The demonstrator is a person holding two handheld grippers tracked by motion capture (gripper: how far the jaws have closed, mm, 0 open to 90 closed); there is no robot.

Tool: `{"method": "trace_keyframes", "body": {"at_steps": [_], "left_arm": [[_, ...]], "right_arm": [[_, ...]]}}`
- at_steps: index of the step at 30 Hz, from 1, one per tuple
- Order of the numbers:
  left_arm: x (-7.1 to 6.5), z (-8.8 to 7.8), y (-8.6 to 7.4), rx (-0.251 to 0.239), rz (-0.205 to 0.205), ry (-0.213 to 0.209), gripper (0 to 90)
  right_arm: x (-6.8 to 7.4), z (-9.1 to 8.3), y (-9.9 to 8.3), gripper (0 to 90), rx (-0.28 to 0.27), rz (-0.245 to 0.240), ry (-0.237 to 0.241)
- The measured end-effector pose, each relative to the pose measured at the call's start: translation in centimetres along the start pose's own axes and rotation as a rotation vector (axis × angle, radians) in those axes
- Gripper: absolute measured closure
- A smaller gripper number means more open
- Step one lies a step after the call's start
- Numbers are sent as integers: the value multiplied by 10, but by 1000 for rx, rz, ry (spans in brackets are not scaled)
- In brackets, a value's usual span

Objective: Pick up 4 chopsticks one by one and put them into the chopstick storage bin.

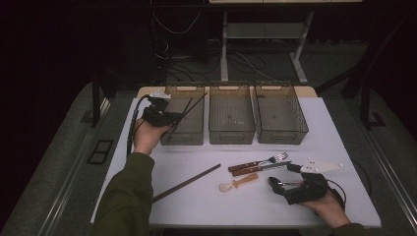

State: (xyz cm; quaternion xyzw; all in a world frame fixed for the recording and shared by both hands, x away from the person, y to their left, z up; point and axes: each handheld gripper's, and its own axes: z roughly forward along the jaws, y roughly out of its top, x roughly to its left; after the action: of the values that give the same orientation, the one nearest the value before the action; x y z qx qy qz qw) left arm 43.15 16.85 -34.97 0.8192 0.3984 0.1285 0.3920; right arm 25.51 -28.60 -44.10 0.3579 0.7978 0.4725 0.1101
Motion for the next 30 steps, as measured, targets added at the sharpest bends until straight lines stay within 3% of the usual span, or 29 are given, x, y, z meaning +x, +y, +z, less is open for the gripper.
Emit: {"method": "trace_keyframes", "body": {"at_steps": [14,22,28,30], "left_arm": [[20,21,16,-10,-25,57,860],[30,37,12,1,-62,93,859],[29,48,8,34,-45,117,859],[29,50,6,45,-56,123,859]], "right_arm": [[0,0,0,11,-1,-2,5],[0,0,0,11,0,-2,10],[0,0,0,11,-3,0,12],[1,0,0,11,-4,1,13]]}}
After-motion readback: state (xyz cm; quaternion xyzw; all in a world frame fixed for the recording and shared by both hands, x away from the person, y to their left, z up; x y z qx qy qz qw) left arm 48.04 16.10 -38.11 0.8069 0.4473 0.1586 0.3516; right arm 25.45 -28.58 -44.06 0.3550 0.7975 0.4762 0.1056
